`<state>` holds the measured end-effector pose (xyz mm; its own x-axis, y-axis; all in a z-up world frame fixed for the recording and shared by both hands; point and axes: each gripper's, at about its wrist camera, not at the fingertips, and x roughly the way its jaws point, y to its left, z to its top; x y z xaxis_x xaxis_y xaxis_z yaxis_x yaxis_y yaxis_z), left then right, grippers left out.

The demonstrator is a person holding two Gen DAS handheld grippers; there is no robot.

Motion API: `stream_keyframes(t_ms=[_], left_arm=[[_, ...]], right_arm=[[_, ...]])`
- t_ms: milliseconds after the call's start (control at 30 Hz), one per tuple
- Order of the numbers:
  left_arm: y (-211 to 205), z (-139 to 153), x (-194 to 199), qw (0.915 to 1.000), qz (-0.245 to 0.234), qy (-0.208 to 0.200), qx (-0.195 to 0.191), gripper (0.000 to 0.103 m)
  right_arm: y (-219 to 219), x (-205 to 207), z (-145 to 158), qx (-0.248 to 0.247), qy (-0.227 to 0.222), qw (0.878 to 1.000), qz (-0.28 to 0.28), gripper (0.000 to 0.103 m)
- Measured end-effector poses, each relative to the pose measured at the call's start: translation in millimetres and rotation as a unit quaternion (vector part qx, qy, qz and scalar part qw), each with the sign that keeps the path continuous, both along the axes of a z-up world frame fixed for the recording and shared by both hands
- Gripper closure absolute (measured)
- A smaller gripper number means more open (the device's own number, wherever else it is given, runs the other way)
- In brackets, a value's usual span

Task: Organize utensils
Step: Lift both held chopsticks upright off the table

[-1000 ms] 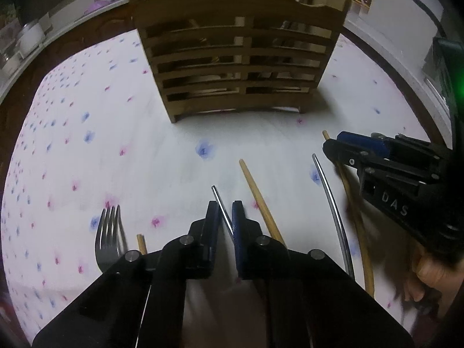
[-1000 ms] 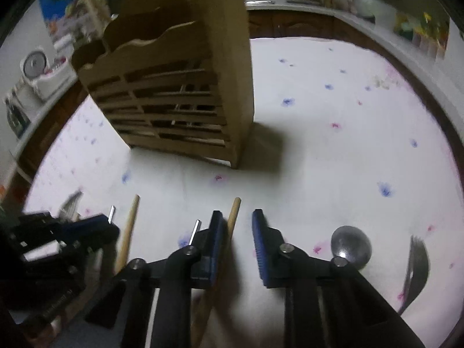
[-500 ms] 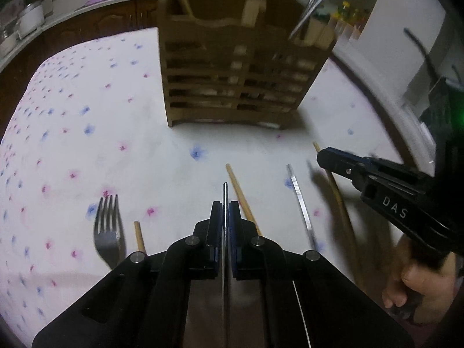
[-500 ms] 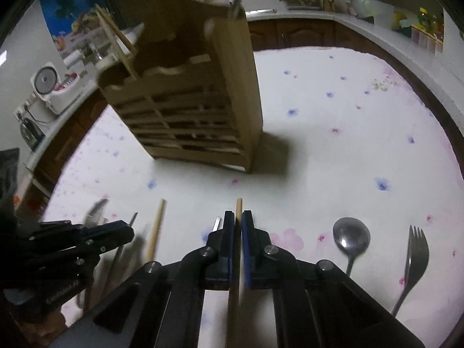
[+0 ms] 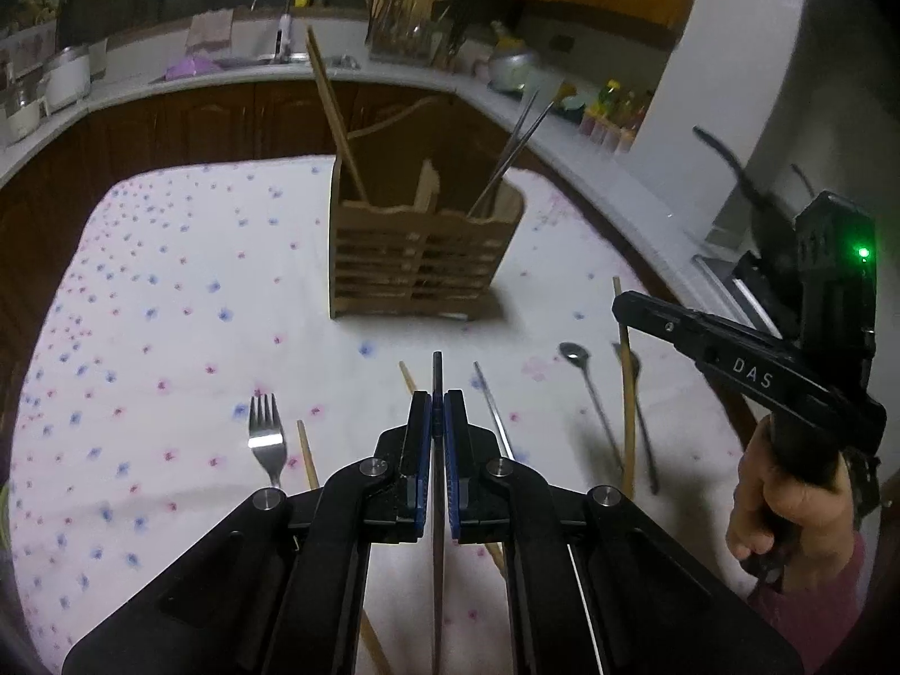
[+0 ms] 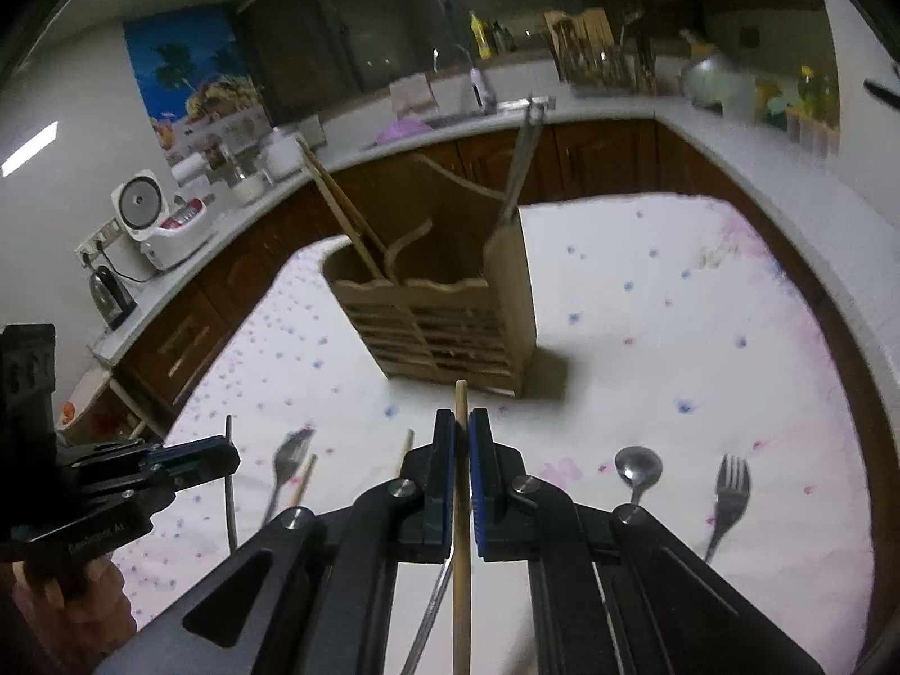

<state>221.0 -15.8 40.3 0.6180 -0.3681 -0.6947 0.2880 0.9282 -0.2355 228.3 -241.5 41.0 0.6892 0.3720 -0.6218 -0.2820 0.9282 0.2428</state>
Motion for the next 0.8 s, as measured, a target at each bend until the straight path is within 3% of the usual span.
stream_keyframes(t_ms=[267,800], left_arm=[[15.8,25.4,-37.5,0.9994,-0.004,-0.031,-0.014,0.099],[35.4,46.0,-67.6,0.9973,0.011,-0.065,-0.032,0.099]], right_arm=[[0.4,-40.0,35.5,0.003,-0.048,0.999,0.004,0.098],[-2.3,-62.6,60.9,0.008,-0.090,0.996,-0.003,0.098]])
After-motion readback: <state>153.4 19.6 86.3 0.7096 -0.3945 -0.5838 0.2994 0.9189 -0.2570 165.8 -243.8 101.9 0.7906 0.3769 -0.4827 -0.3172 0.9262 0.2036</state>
